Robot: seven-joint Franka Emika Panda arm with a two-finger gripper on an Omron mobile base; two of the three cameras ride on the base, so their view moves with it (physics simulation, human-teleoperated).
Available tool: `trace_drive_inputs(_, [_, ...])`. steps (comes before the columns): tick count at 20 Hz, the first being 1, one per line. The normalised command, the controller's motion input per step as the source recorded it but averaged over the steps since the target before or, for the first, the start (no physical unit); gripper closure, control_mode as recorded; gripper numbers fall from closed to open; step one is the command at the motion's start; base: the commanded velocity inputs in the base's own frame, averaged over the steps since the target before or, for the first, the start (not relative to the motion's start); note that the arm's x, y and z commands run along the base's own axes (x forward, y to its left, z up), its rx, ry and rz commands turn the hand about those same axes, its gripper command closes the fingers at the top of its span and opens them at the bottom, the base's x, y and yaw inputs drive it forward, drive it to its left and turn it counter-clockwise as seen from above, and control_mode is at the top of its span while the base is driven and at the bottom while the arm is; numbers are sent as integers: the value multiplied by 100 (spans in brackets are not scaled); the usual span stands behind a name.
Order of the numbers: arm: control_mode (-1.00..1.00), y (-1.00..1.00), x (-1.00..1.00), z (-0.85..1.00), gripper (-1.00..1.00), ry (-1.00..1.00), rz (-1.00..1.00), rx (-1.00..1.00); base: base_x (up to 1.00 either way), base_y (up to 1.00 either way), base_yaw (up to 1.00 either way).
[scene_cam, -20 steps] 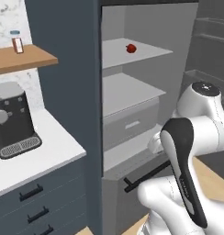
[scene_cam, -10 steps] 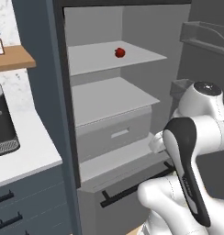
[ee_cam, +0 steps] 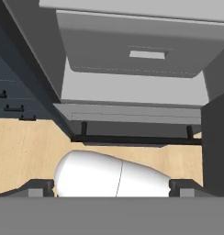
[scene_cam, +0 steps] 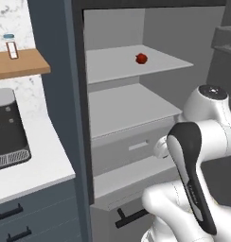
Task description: Place one bell pepper and one fish in each tupperware on the nearby counter, to pack two identical lunches.
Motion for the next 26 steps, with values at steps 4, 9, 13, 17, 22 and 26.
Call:
trace_drive_inputs(4, [100, 0, 0, 0, -100, 0, 0, 0, 15, -12, 10])
trace_drive_inputs(9, [100, 0, 0, 0, -100, 0, 0, 0, 0, -20, 0])
trace_drive_inputs(13, [100, 0, 0, 0, -100, 0, 0, 0, 0, 0, 0])
trace_drive_inputs(17, [-100, 0, -3, 1, -100, -3, 0, 0, 0, 0, 0])
trace_drive_inputs(22, [-100, 0, -25, 60, -100, -45, 0, 0, 0, 0, 0])
trace_drive_inputs(26, [-100, -1, 0, 75, -100, -60, -2, -2, 0, 0, 0])
